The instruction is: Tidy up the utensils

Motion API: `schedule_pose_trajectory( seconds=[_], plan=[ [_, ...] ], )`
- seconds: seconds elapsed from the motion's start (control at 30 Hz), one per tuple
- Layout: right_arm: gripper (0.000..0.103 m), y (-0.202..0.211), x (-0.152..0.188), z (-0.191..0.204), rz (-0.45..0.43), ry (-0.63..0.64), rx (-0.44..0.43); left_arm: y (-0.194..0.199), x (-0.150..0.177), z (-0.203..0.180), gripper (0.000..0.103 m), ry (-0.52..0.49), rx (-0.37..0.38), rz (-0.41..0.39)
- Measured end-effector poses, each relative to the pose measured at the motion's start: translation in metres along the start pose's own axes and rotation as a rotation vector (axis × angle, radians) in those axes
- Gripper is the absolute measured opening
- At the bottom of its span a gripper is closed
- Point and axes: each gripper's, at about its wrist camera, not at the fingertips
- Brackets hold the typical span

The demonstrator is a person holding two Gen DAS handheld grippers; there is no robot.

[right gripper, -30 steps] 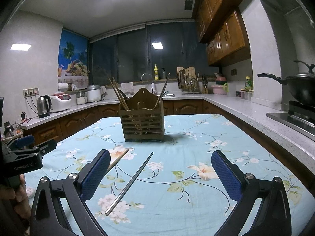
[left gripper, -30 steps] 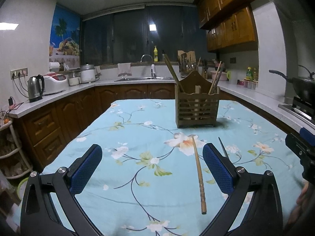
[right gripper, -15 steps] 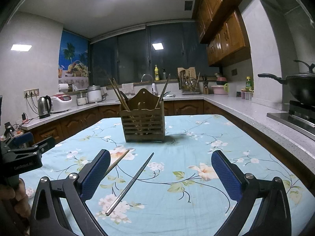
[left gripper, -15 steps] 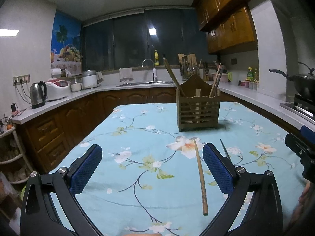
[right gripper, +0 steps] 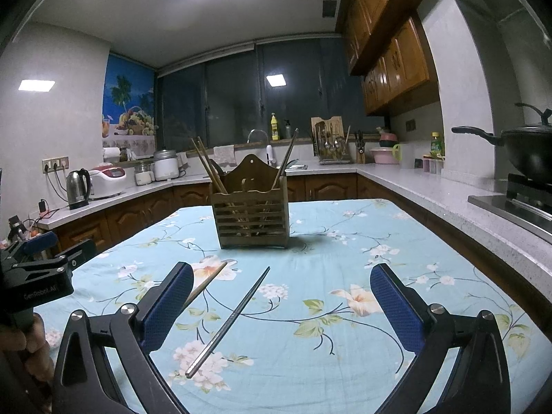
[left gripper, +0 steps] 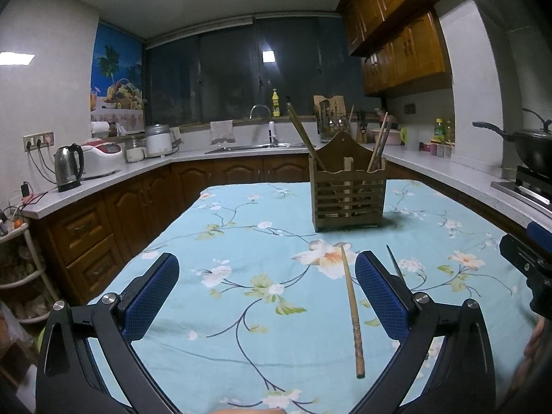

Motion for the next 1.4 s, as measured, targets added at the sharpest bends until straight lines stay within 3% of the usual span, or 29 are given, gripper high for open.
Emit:
schedule_pose_trajectory(
  seconds=[1.4],
  plan=[
    [0.103, -0.0037, -0.0017, 0.0075, 0.007, -0.006, -0.002, 0.0023, -0.0012, -0.0059, 0.103, -0.009, 0.0, -0.001]
  ],
)
Point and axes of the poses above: each gripper's, at about its wrist camera, not at the fingertips, and y roughly against the way its jaws point, z to its left, x to its underside, and after that the axes turned 14 degrees about z, right-handed
